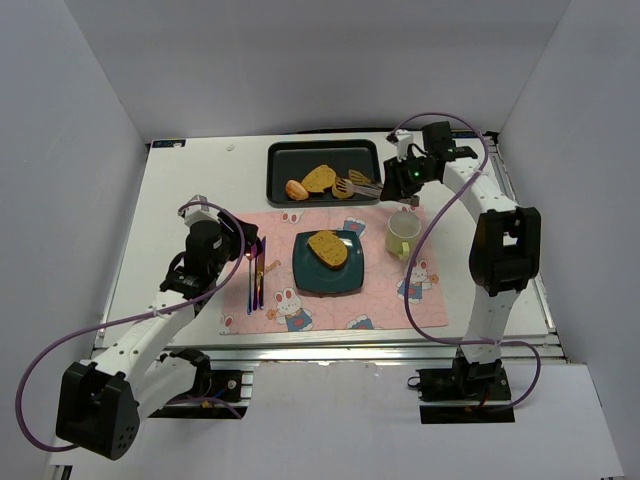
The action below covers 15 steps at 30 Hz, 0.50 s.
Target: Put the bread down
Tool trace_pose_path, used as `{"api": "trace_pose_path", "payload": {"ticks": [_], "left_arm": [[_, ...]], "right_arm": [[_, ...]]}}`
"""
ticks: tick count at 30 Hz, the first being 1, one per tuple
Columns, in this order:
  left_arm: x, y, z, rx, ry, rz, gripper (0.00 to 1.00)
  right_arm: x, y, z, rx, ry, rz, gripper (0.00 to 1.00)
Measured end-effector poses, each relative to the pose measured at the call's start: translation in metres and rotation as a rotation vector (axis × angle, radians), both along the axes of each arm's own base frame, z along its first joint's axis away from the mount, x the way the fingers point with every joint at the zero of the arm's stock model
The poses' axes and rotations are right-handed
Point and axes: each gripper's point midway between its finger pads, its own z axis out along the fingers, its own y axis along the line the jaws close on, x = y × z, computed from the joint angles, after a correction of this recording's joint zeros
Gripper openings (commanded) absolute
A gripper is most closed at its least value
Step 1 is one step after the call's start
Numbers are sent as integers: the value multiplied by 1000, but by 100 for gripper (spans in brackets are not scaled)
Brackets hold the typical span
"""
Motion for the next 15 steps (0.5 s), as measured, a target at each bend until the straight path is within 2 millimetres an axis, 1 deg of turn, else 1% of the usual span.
{"api": "trace_pose_path", "payload": {"ticks": [8, 15], "left_arm": [[0, 0, 0, 0, 0, 0, 62], [0, 0, 0, 0, -1, 0, 62]], "right_arm": [[-2, 5, 0, -2, -2, 10, 53], [-1, 8, -3, -39, -16, 7, 53]]}}
